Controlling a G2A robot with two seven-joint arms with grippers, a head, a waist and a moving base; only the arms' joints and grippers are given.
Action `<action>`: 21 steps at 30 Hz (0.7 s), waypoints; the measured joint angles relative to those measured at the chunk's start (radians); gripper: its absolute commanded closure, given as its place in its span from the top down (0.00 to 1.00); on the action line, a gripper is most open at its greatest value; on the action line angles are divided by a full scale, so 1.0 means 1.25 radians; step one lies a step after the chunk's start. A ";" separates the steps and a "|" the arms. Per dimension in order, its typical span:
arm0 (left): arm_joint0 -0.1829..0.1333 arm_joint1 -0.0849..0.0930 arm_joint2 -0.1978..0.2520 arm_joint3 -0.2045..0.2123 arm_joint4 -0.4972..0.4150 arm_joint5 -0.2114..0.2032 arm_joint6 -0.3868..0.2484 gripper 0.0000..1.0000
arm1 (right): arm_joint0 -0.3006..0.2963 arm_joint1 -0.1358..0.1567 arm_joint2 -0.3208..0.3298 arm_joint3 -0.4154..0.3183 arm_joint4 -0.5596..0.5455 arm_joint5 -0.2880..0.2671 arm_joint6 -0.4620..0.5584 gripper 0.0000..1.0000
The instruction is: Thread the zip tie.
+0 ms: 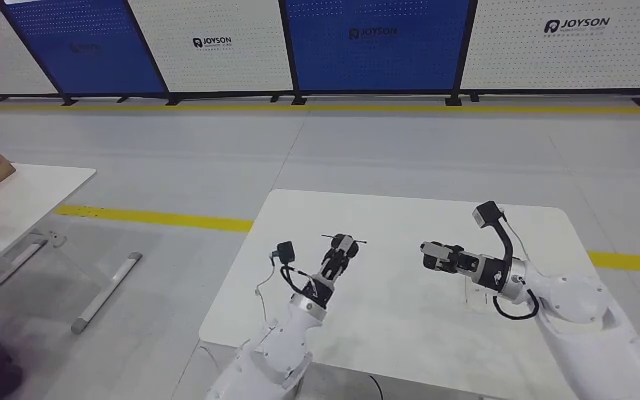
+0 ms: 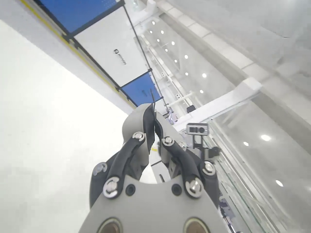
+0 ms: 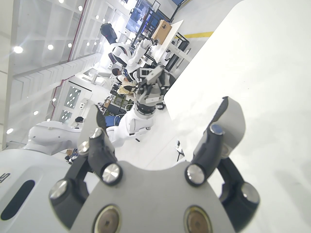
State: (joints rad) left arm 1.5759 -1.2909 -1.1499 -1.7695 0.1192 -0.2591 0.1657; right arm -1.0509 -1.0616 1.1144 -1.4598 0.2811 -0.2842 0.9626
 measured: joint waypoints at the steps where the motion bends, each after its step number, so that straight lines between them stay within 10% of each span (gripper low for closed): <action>1: 0.012 0.002 -0.005 -0.030 0.001 -0.017 -0.004 0.00 | 0.000 0.000 0.000 0.000 0.000 0.000 0.000 1.00; 10: 0.083 0.010 -0.005 -0.216 0.015 -0.065 -0.039 0.00 | 0.000 0.000 0.000 0.000 0.000 0.000 0.000 1.00; 21: 0.063 0.006 0.023 -0.143 0.055 -0.032 -0.032 0.00 | 0.000 0.000 0.000 0.000 0.000 0.000 0.000 1.00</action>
State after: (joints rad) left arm 1.6549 -1.2835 -1.1212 -1.9479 0.1876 -0.2987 0.1261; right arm -1.0509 -1.0616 1.1144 -1.4598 0.2811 -0.2842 0.9626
